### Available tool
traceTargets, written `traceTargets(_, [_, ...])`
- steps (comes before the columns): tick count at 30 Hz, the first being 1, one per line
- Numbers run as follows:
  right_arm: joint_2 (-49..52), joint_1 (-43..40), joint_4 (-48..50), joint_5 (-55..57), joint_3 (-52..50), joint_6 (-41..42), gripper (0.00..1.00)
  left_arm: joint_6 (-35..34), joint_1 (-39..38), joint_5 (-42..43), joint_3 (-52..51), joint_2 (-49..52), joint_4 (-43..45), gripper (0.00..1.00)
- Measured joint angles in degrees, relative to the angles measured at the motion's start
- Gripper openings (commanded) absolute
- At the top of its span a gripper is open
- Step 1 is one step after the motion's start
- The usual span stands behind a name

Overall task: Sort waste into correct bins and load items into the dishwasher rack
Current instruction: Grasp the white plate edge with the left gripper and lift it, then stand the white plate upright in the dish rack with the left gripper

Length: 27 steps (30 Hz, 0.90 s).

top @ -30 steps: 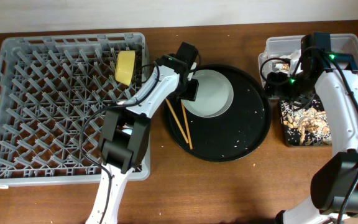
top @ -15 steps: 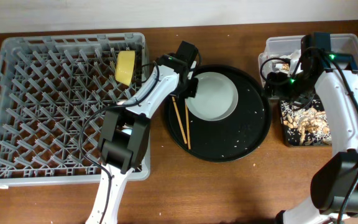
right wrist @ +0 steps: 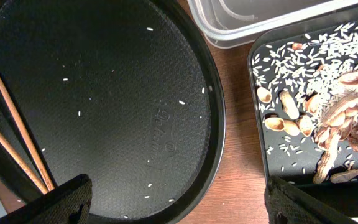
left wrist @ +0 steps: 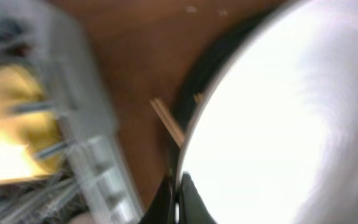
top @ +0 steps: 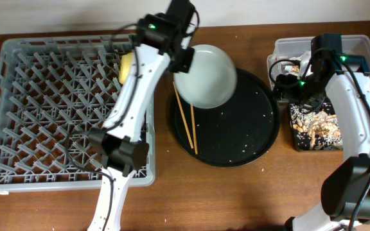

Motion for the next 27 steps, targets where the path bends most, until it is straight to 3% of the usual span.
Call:
traceTargets(3, [0.0,0.0,0.0,0.0,0.0,0.0,0.9,3.2,2.3,-10.7,15.3,-0.4,-6.4,0.01])
traceTargets(8, [0.0,0.0,-0.2,0.2,0.0,0.0,0.9,6.1,3.1,-44.2,16.9,-5.4,-6.5,0.01])
traceTargets(11, [0.0,0.0,-0.7,0.2,0.0,0.0,0.9,6.4,7.3,-55.4,15.1,-5.4,-6.4,0.0])
traceTargets(16, [0.0,0.0,-0.7,0.2,0.0,0.0,0.9,6.8,16.4,-58.3,7.3,-5.5,-1.0,0.01])
traceTargets(22, [0.0,0.0,-0.9,0.2,0.0,0.0,0.9,10.2,16.3,-57.1,-13.0,-5.5,10.0,0.0])
traceTargets(27, [0.0,0.0,-0.9,0.2,0.0,0.0,0.9,10.2,16.2,-57.0,-18.4,-5.4,13.2,0.01])
